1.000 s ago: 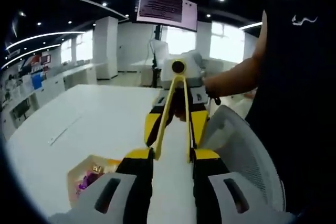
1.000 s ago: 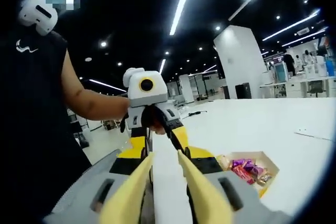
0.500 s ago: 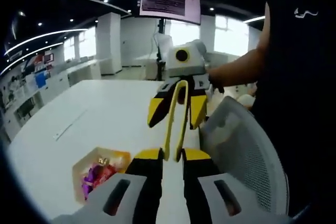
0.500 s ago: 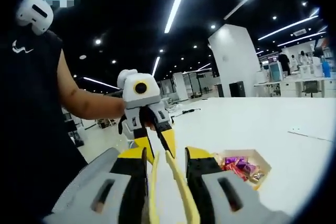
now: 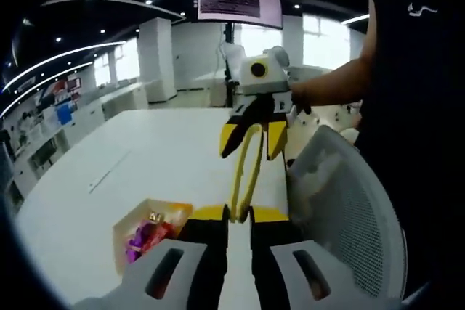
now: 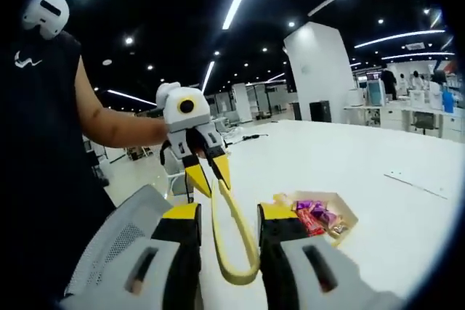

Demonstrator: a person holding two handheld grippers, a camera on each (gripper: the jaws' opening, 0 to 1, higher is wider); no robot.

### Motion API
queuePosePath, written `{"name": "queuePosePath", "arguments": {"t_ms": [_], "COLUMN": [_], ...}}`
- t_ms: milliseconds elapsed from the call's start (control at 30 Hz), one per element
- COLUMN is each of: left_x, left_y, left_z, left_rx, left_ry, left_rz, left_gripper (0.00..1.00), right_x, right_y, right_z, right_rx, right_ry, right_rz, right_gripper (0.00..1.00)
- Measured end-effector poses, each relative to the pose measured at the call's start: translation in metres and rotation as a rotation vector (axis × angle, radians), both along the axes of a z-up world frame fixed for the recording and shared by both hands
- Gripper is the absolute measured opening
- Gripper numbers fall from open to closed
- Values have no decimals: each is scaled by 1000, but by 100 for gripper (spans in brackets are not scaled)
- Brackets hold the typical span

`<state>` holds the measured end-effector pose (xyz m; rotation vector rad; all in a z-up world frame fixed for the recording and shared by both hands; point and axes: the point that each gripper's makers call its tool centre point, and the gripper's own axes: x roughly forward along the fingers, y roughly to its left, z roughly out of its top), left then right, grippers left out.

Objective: Place the target food into the container with the food tongs after gripping and lifting it, then release it inside without dropping or visibly crushing the food.

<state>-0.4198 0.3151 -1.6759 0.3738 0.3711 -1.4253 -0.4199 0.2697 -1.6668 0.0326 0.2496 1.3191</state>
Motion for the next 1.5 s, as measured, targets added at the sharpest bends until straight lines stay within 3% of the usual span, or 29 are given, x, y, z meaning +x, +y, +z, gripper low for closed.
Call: {"name": "queuePosePath", "arguments": {"t_ms": [167, 267, 300, 500, 633, 933, 1067, 1500], "left_x": [0, 0, 0, -6, -9, -3, 2, 11], "left_y": [2, 3, 4, 4, 5, 3, 1, 0], "left_z": [-2, -2, -3, -17, -27, -73, -91, -130], "left_rx": [3, -5, 0, 37, 53, 163, 194, 265], "left_ry": [-7, -17, -15, -19, 10, -13, -28, -32], "left_rz": [1, 2, 2, -27, -25, 14, 28, 48], "left_gripper": [6, 6, 6, 13, 15, 16, 16, 16], "right_x": [-3, -7, -9, -16, -18, -11, -4, 4], "right_y": [-4, -6, -5, -2, 0, 0, -2, -4], "right_z": [-13, -16, -15, -25, -32, -72, -91, -125], "right_rx": [-46, -50, -53, -122, -152, -235, -268, -343], "right_ry": [15, 19, -28, -51, -66, -125, -99, -92], "right_rz": [5, 19, 39, 85, 106, 111, 102, 92], "right_gripper": [27, 19, 18, 17, 17, 17, 18, 18]}}
